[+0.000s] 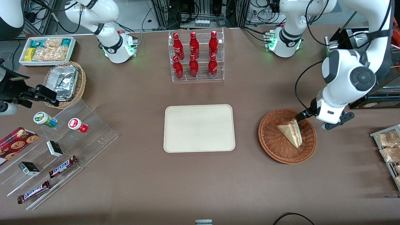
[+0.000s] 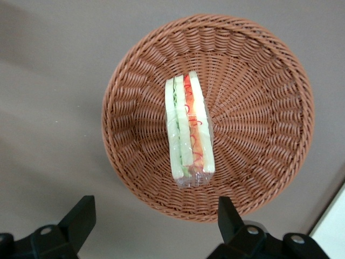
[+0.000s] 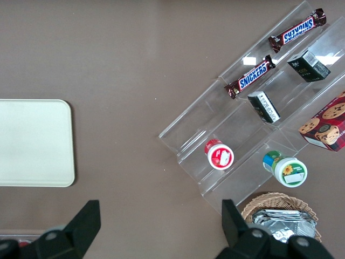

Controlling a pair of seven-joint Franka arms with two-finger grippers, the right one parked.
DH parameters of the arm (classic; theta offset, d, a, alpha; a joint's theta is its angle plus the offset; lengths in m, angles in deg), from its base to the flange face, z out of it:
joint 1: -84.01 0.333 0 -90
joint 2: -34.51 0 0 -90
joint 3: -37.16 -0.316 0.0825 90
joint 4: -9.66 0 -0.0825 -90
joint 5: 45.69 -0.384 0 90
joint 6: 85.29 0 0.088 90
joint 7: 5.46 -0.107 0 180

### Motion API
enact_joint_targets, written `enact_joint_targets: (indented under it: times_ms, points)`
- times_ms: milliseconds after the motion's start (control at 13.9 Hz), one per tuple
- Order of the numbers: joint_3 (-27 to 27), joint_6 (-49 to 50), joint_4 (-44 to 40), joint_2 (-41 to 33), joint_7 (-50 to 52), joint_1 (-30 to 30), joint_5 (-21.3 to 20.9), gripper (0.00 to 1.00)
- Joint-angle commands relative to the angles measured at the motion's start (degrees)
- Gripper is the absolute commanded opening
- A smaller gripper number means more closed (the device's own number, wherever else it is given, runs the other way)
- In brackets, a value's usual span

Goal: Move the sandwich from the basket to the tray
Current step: 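Lower the open left gripper around the wrapped sandwich in the basket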

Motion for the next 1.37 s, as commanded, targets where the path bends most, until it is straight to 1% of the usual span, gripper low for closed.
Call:
enact_joint_targets:
  times_ms: [0, 288, 1007, 1078, 1150, 1222, 1294]
  points:
    - [0.02, -2.03, -1.5, 2.74, 1.22, -0.3, 0.31, 1.0]
    - [0.1, -5.02, -1.5, 5.2, 3.24, -0.48, 0.31, 1.0]
    - [0.19, -11.18, -1.67, 12.49, 3.42, -1.89, 0.31, 1.0]
    - [0.19, -11.7, -1.67, 13.2, 3.42, -1.89, 0.31, 0.99]
    - [0.19, -12.23, -1.67, 13.81, 3.42, -1.89, 0.31, 0.94]
    - [0.11, -12.67, -1.5, 14.17, 3.5, -1.89, 0.31, 0.85]
    - [0.1, -12.68, -1.41, 14.26, 3.94, -1.89, 0.31, 0.61]
